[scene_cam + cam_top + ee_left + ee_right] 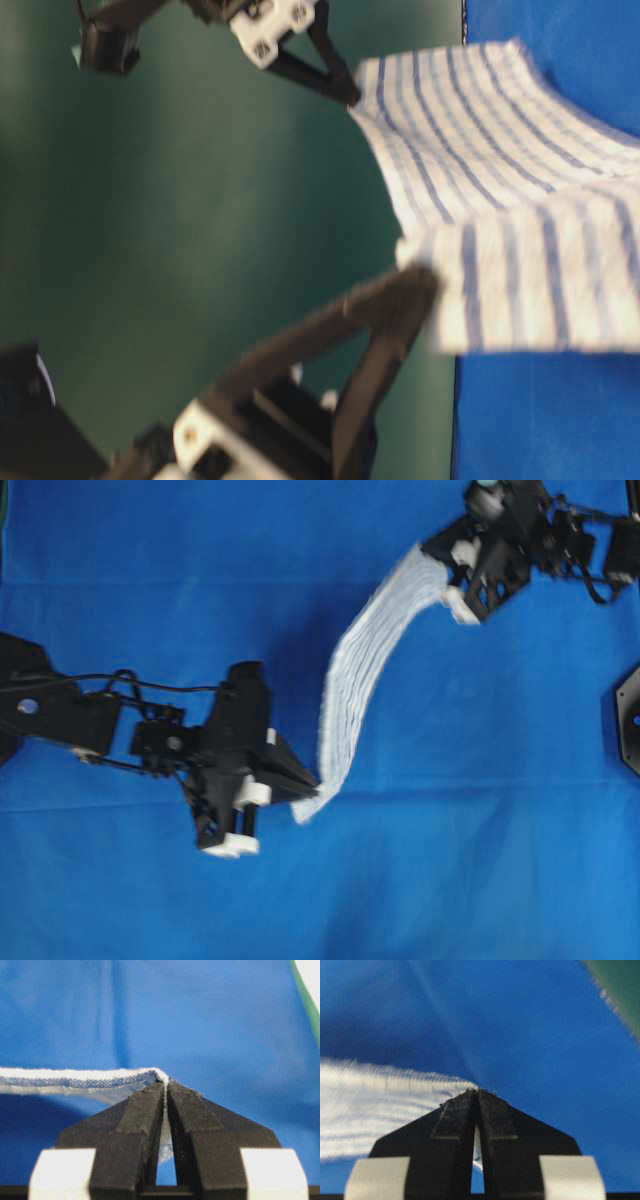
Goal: Fold the blue towel.
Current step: 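Lift the strip and rotate it vertical, right gripper far, left gripper near, then lay the strip down, open both grippers and pull them back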
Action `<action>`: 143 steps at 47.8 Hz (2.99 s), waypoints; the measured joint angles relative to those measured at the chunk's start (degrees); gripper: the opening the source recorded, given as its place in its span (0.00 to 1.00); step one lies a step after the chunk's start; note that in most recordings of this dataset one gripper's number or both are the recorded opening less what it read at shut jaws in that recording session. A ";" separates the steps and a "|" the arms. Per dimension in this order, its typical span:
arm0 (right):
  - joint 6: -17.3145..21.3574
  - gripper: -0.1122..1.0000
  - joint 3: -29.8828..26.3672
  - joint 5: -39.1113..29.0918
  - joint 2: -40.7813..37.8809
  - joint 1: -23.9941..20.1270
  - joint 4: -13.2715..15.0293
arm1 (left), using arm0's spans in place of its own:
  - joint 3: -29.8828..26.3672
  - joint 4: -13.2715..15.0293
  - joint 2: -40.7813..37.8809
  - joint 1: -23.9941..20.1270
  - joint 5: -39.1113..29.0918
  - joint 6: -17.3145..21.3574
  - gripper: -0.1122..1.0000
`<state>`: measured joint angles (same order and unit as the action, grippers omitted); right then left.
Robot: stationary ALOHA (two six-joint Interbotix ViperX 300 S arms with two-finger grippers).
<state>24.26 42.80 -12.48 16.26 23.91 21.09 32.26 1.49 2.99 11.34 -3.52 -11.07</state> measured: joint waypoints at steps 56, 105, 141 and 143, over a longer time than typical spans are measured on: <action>-0.09 0.11 -0.62 0.44 -2.37 3.34 3.08 | -21.01 -0.09 -21.80 -0.62 3.87 3.87 0.11; -0.53 0.12 -16.88 3.08 -22.59 0.70 3.16 | 0.09 0.00 -12.74 0.26 8.88 -8.70 0.15; -3.87 0.57 -6.68 2.90 -3.25 -0.70 3.87 | 9.05 0.00 7.56 -3.43 -5.01 -4.66 0.77; -3.78 0.57 -5.01 3.96 -1.32 -1.23 3.78 | 10.28 0.00 9.49 -4.39 -4.13 -3.69 0.77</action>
<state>20.48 37.79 -8.53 14.94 22.68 24.87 42.54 1.49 12.48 6.94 -7.65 -14.77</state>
